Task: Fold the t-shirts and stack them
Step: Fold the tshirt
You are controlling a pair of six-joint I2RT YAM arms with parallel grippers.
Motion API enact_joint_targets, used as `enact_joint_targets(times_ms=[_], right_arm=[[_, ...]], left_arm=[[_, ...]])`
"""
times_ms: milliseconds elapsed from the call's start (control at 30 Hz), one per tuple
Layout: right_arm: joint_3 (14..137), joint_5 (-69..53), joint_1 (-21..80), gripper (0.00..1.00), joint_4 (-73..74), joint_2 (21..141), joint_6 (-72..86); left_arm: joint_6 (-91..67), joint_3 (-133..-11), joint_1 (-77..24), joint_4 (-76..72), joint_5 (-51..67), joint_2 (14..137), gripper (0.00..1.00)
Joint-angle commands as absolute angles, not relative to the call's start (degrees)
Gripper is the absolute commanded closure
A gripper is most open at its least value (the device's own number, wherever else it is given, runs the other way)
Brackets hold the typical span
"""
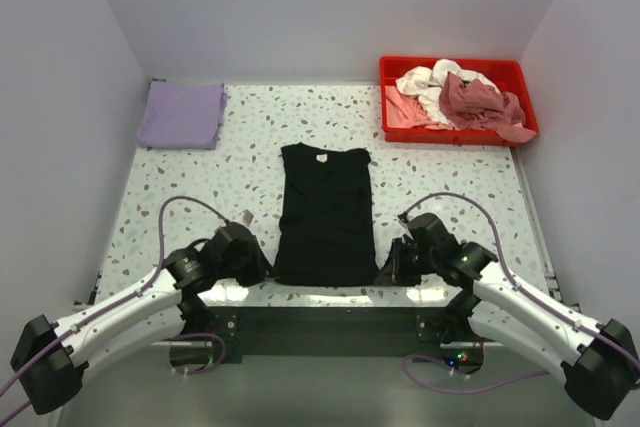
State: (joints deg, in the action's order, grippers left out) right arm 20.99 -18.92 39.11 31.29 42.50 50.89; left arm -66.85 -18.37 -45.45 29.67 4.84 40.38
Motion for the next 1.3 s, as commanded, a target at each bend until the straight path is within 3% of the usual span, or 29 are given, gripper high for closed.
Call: enact_joint_targets(times_ms=[0,433,667,1267], right_arm=[[30.6,-11.1,39.0,1.0,38.0,46.7,44.6],[52.1,-2.7,33.6,1.0,38.6,57.6,32.0],[59.7,-9.7,26.1,1.0,34.6,64.4,29.8],[74.6,-20.0,17.9,1.0,29.4,83.3,29.7]], left_arm=[[-63.8,-26.5,-45.4,33.2,-2.5,41.6,1.0],[-54.1,-49.3,-44.1,31.8,-19.2,54.9,1.0],[-46.9,-54.6,-33.9,25.8,-11.8,62.0,1.0],[-39.6,-67.8,-23.6,19.9,-3.8,80.3,1.0]])
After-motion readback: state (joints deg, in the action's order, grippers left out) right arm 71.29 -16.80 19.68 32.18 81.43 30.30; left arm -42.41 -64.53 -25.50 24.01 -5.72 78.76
